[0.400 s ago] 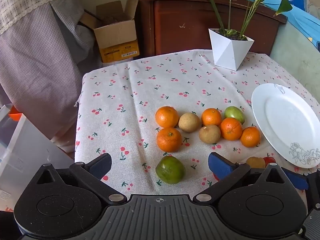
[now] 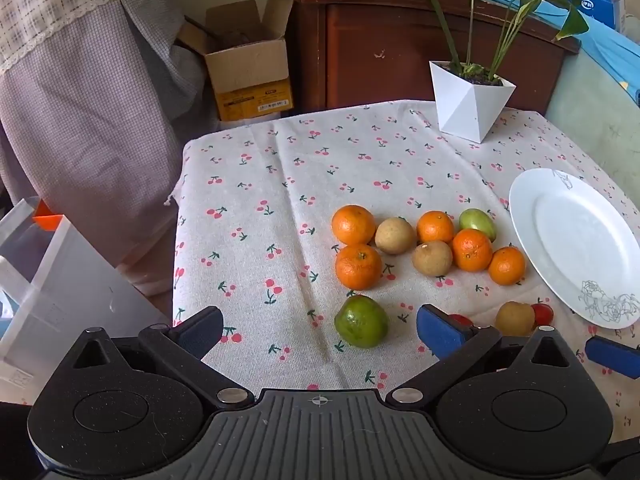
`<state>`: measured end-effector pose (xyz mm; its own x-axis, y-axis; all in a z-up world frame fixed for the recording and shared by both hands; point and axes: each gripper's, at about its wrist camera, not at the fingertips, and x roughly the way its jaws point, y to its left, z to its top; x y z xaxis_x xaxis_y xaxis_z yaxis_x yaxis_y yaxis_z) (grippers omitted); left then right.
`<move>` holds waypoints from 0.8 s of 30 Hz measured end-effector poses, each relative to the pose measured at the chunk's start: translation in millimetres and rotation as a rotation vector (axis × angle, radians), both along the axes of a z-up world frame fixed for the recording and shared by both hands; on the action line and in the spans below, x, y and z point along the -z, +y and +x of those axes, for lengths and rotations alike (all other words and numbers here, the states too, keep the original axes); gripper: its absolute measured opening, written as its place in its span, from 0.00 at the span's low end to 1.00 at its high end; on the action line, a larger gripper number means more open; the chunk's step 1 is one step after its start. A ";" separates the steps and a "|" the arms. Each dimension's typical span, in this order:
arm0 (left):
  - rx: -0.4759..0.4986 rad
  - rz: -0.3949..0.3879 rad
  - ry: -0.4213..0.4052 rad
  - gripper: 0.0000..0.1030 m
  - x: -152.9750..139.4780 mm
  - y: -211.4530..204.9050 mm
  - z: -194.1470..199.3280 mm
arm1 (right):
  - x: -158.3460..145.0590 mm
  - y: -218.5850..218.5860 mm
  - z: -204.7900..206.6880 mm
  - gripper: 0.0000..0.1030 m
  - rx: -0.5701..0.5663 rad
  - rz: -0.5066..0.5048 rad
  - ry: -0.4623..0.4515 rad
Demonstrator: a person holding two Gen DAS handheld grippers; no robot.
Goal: Organize fruits
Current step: 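Move both tools toward the fruit cluster on the cloth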
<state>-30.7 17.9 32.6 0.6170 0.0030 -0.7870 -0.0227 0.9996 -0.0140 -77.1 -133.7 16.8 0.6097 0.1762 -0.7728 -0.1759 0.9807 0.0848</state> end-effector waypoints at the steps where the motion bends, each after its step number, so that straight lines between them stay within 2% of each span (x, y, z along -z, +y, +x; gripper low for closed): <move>1: 0.002 0.002 0.003 1.00 -0.9 0.1 -1.1 | -2.2 -1.2 -1.4 0.99 0.014 0.010 0.003; 6: 0.004 0.015 0.013 1.00 -5.0 3.2 -5.4 | -8.4 -15.8 1.2 0.99 0.092 0.061 -0.009; 13: -0.012 0.021 0.028 1.00 -6.8 7.8 -11.9 | -10.7 -23.7 8.7 0.99 0.195 0.038 0.019; 20: -0.035 0.016 0.047 1.00 0.7 9.2 -14.2 | -10.3 -25.3 12.1 0.99 0.219 0.063 0.033; 24: -0.037 0.041 0.049 1.00 0.5 7.7 -14.4 | -8.7 -22.9 13.7 0.99 0.222 0.065 0.042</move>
